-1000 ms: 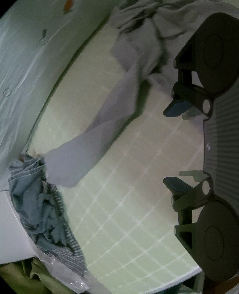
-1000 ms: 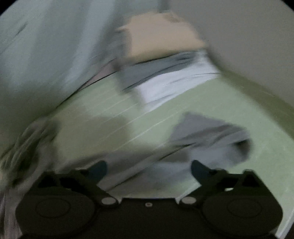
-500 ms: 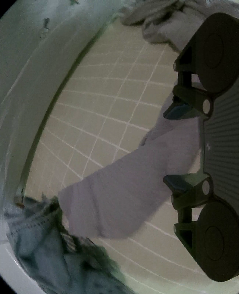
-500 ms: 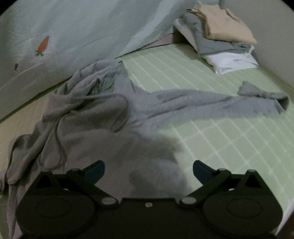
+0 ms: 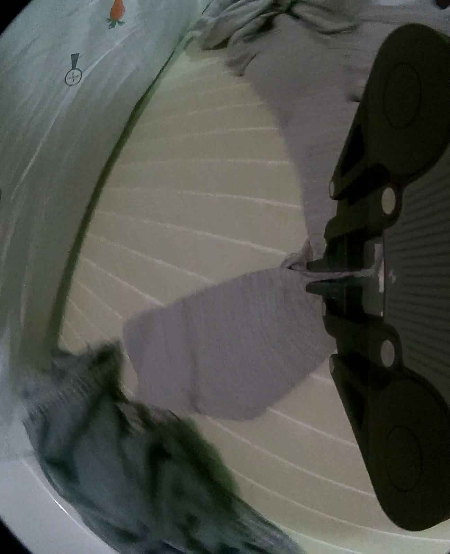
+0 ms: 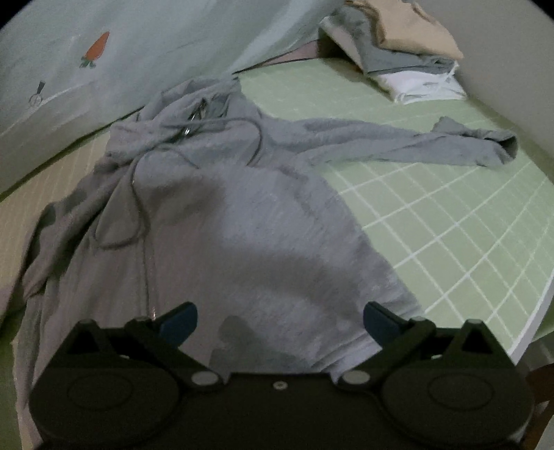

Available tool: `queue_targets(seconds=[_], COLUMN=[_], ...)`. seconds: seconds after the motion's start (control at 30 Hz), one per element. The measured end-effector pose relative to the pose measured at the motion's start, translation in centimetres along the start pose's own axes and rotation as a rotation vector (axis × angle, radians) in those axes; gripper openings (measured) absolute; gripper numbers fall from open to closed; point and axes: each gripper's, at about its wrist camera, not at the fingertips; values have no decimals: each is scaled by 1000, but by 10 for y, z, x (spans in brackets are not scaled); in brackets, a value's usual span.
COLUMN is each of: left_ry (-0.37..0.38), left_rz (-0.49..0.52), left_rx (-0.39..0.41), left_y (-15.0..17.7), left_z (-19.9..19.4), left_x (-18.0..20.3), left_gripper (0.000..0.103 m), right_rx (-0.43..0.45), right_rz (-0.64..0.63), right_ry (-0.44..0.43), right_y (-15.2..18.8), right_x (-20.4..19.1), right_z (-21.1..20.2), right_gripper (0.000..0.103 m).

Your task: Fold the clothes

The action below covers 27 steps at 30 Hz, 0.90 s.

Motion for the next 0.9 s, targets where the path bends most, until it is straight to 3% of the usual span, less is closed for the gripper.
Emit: queue_targets(seconds=[0.1, 0.2, 0.27, 0.43, 0.6, 0.7, 0.77, 0.8, 0.9], left_ry=[18, 48, 16, -76, -74, -78, -93, -94, -82], left_rz=[-5, -96, -133, -180, -156, -130, -118, -113, -137], left_rx=[-47, -37, 0, 44, 41, 44, 51, 57, 80], left_y=[18, 18, 11, -17, -42, -51, -50, -47, -41], left_z=[-15, -26, -28, -16, 10, 17, 16, 15, 10], left_x=[-14, -36, -48, -74, -87, -87, -86, -87, -94], left_gripper=[4, 10, 11, 38, 38, 35, 16, 1, 1], right_rx=[-10, -14, -13, -16, -8, -14, -13, -9, -5], right_rz=[-21, -32, -39, -33, -27, -8, 0, 1, 6], right_ry=[-19, -39, -45, -56, -38, -17, -6, -5, -7], right_y=[-1, -4, -7, -12, -6, 2, 8, 10, 15], right_x=[-5, -10, -15, -25, -26, -22, -20, -20, -21], right_z=[5, 12, 16, 24, 16, 11, 6, 3, -2], right_gripper=[103, 103, 103, 103, 103, 103, 103, 103, 103])
Point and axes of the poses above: each gripper's, at about its wrist camera, not at the fingertips, and z roughly the way its jaws point, x to its right, y to its underside, and after that the axes turned 7 degrees about x, right-handed
